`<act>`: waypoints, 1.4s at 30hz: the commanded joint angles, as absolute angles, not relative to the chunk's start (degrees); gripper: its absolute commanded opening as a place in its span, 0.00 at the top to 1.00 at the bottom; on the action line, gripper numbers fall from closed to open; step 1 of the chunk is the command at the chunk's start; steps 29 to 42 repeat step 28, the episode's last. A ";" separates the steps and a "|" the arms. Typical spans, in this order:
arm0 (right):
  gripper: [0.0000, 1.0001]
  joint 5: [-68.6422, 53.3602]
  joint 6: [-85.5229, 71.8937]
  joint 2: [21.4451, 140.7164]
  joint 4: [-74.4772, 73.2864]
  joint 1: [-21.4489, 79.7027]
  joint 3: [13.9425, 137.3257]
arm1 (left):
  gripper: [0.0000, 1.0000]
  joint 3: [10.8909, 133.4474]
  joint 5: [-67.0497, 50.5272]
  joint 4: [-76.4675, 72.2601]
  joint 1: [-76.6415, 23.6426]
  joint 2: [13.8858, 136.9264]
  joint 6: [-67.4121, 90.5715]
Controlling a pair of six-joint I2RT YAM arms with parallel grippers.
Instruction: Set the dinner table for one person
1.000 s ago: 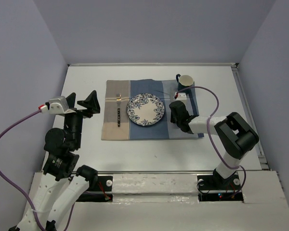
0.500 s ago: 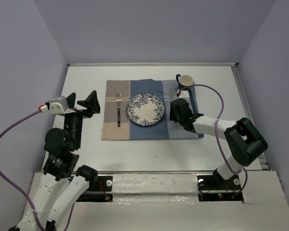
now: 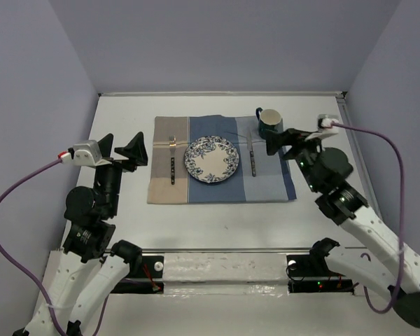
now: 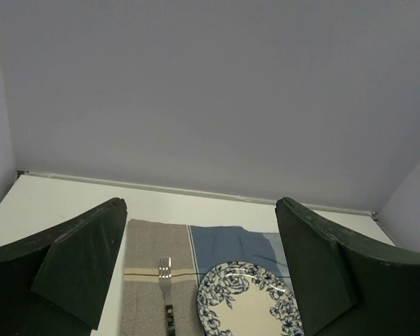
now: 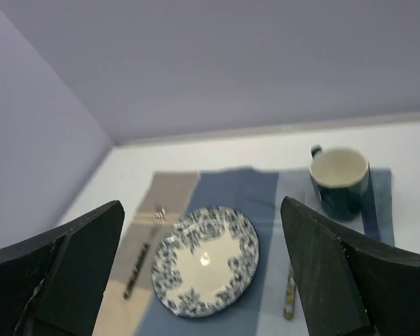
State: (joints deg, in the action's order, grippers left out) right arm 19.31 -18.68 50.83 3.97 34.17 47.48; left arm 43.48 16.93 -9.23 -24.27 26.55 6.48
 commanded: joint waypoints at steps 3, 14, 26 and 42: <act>0.00 19.76 -16.35 34.73 15.29 33.93 42.10 | 0.01 42.28 12.66 -14.76 -23.82 24.53 4.92; 0.00 29.88 -12.13 28.74 15.20 33.93 40.69 | 0.01 42.01 12.57 -15.47 -23.82 23.12 4.22; 0.00 29.97 -12.74 31.47 15.21 33.93 41.75 | 0.01 42.36 12.66 -14.94 -23.73 23.82 3.95; 0.00 29.88 -12.74 31.38 15.21 33.93 42.18 | 0.01 42.71 11.79 -14.68 -23.82 24.08 4.13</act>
